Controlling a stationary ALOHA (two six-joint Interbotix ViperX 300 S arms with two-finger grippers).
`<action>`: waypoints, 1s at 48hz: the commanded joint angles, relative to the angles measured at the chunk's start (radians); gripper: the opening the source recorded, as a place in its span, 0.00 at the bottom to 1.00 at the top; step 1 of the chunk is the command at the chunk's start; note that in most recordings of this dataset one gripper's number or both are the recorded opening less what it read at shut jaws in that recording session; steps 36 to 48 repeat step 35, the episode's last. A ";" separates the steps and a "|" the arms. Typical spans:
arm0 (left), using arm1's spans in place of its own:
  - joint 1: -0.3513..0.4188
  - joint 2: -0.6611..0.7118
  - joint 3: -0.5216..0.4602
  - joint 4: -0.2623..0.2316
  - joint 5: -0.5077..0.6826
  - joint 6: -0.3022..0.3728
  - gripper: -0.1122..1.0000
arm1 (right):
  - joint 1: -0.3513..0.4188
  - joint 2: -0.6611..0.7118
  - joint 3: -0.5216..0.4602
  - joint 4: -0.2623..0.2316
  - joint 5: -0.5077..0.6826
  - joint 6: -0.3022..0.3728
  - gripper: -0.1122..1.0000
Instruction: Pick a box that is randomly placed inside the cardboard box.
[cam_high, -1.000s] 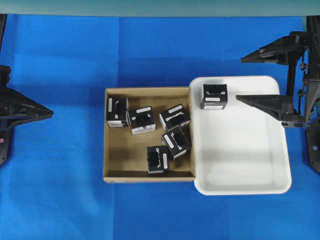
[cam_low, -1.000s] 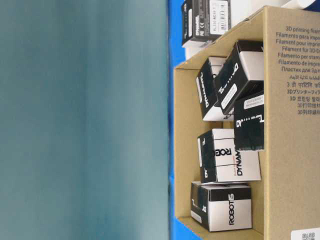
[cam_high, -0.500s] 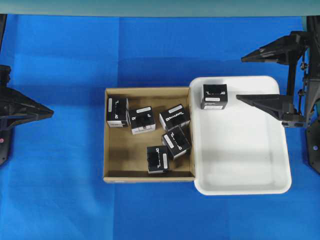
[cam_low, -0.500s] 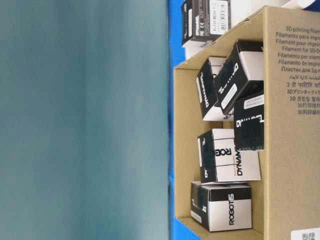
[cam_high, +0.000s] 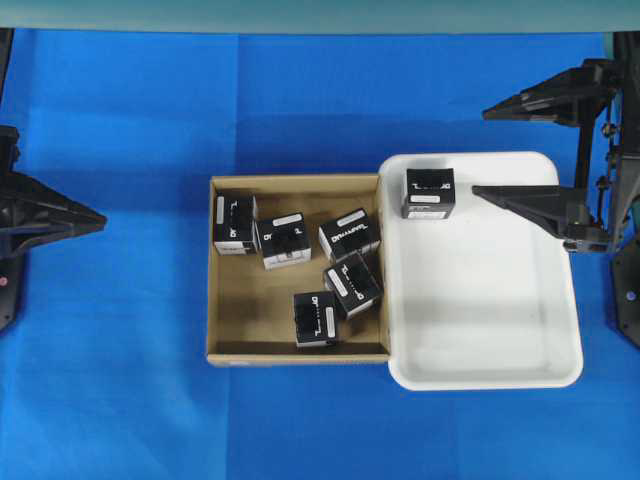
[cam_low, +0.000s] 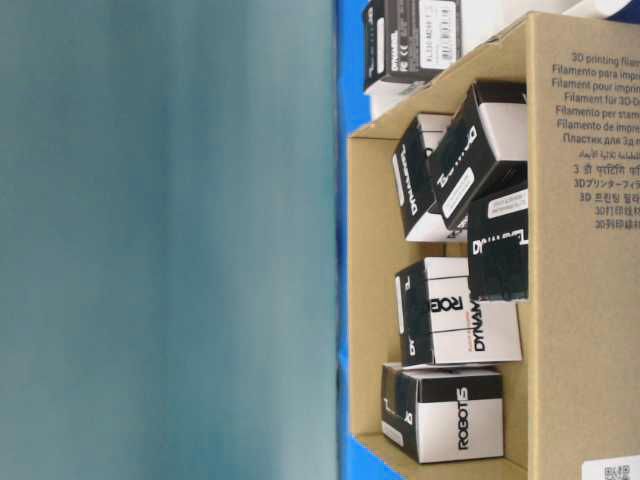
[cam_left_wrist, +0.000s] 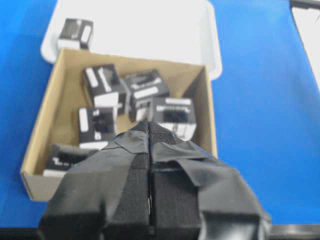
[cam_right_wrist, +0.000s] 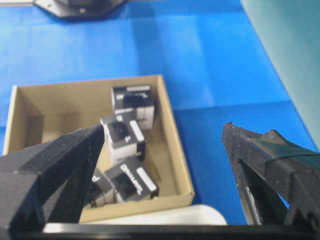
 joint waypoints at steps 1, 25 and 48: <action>-0.003 0.005 -0.012 0.003 -0.014 0.002 0.04 | 0.002 0.000 -0.009 0.003 -0.015 0.000 0.99; -0.005 0.005 -0.011 0.003 -0.014 0.000 0.04 | 0.002 0.000 -0.009 0.003 -0.026 0.000 0.99; -0.005 0.005 -0.012 0.003 -0.012 0.000 0.04 | 0.002 0.002 -0.009 0.003 -0.049 0.000 0.99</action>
